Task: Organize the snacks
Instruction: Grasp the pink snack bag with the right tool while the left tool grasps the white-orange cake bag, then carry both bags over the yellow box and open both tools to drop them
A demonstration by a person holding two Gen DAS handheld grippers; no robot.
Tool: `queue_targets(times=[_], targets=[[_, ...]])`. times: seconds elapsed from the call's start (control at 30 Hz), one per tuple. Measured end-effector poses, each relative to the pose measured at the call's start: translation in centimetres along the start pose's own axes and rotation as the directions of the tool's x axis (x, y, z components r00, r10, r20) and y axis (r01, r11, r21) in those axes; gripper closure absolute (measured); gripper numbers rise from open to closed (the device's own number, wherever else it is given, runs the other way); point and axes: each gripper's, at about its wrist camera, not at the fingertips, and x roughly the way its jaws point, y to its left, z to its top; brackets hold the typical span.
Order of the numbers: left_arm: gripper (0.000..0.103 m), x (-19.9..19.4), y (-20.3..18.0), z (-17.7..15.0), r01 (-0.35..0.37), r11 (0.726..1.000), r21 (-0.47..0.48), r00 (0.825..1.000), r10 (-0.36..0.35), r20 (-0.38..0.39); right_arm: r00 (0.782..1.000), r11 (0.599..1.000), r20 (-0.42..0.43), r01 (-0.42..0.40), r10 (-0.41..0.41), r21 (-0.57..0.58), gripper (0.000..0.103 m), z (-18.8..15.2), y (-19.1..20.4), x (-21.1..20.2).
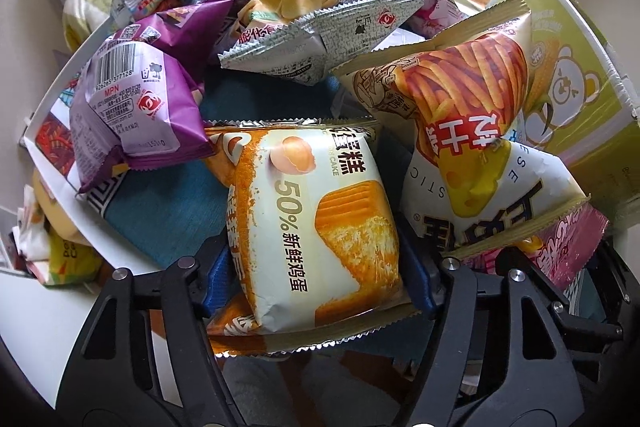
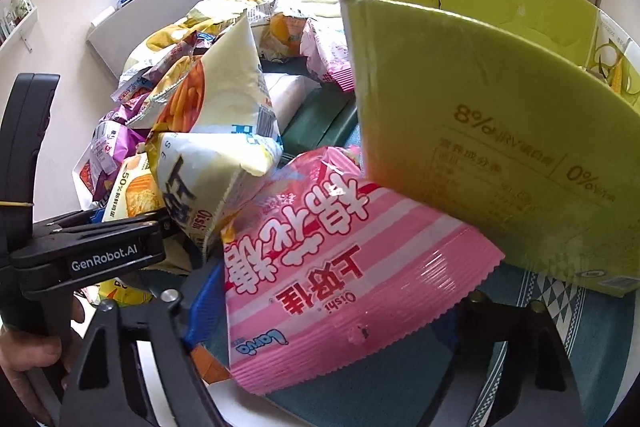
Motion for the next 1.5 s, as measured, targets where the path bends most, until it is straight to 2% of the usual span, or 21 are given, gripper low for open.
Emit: queue_targets(times=[0.23, 0.63, 0.73, 0.93, 1.13, 1.2, 1.4, 1.5], targets=[[0.037, -3.0, -0.7, -0.5, 0.004, 1.0, 0.03, 0.999, -0.005, 0.036, 0.998, 1.0, 0.055, 0.026, -0.025, -0.012, 0.032, -0.2, 1.2, -2.2], [0.037, -10.0, -1.0, 0.1, -0.013, 0.999, 0.034, 0.992, 0.009, 0.129, 0.991, 0.999, 0.128, 0.029, -0.026, -0.022, 0.034, -0.1, 2.6, -7.4], [0.037, -12.4, -1.1, 0.8, -0.013, 0.999, 0.03, 0.986, 0.008, 0.168, 0.987, 0.999, 0.157, 0.025, -0.019, -0.037, 0.034, 0.5, 2.9, -9.3], [0.037, -16.9, -2.8, 2.1, 0.01, 0.999, 0.039, 0.963, -0.02, 0.267, 0.971, 0.999, 0.238, 0.025, -0.014, -0.044, 0.034, 2.3, 3.2, -13.6], [0.037, -19.3, -6.3, 4.9, 0.046, 0.992, 0.118, 0.943, -0.082, 0.324, 0.954, 0.998, 0.293, 0.065, -0.059, -0.01, 0.034, 5.3, 1.2, -16.8], [0.037, -19.3, -7.7, 6.2, 0.062, 0.987, 0.147, 0.937, -0.108, 0.331, 0.955, 0.998, 0.291, 0.061, -0.062, 0.014, 0.034, 6.4, 0.1, -17.2], [0.037, -18.1, -12.0, 11.4, 0.121, 0.963, 0.242, 0.924, -0.199, 0.328, 0.942, 0.985, 0.288, 0.161, -0.172, 0.061, 0.034, 9.4, -3.5, -17.5], [0.037, -16.5, -14.7, 14.5, 0.153, 0.943, 0.295, 0.922, -0.244, 0.3, 0.946, 0.975, 0.25, 0.177, -0.205, 0.13, 0.034, 11.0, -5.7, -17.3]])
